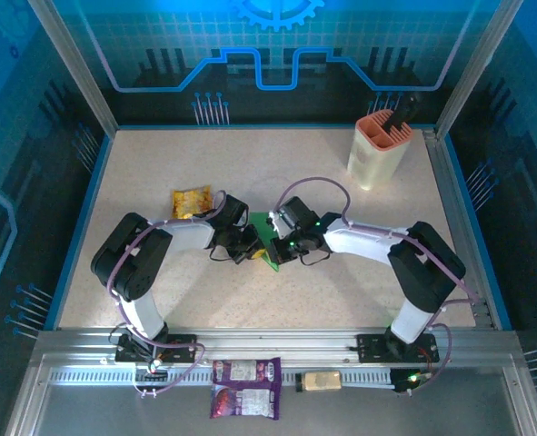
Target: Fold a paper plane with a square sheet of paper (pick it up from the middle)
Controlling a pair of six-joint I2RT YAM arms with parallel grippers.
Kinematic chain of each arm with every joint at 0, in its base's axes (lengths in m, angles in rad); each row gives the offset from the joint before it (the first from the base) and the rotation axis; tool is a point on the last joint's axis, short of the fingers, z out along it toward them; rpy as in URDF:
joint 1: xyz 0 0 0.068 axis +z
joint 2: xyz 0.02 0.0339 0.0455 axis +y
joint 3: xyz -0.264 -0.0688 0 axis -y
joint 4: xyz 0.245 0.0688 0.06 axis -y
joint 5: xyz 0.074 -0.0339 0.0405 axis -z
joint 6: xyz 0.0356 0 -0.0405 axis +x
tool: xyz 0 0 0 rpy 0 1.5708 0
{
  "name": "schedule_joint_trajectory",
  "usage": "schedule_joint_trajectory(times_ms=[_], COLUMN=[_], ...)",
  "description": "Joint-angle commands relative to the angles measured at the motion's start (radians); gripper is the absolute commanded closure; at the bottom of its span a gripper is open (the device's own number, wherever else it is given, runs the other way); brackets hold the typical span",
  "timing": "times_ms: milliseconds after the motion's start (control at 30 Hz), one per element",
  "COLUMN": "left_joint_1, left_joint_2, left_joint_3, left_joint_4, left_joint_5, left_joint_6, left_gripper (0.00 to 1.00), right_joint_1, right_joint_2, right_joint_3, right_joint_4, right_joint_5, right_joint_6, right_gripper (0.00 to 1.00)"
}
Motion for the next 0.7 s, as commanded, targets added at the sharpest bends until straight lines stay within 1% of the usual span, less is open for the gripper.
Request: schedule_joint_trajectory(times_ms=[0, 167, 433, 667], left_joint_1=[-0.004, -0.003, -0.002, -0.003], left_joint_2=[0.043, 0.043, 0.045, 0.046], left_joint_3=[-0.031, -0.032, -0.030, -0.030], left_joint_4=[-0.035, -0.034, -0.029, -0.021], left_joint_5=[-0.052, -0.051, -0.040, -0.029], left_joint_6=[-0.009, -0.007, -0.006, -0.002], left_gripper=[0.96, 0.96, 0.96, 0.96], right_joint_1=[0.013, 0.017, 0.012, -0.005], right_joint_2=[0.049, 0.088, 0.113, 0.133], right_joint_3=[-0.007, 0.008, 0.015, 0.017], right_joint_4=[0.036, 0.053, 0.067, 0.092], right_joint_5=[-0.024, -0.032, -0.022, -0.057], right_joint_6=[0.063, 0.101, 0.122, 0.136], right_gripper=[0.95, 0.96, 0.98, 0.97])
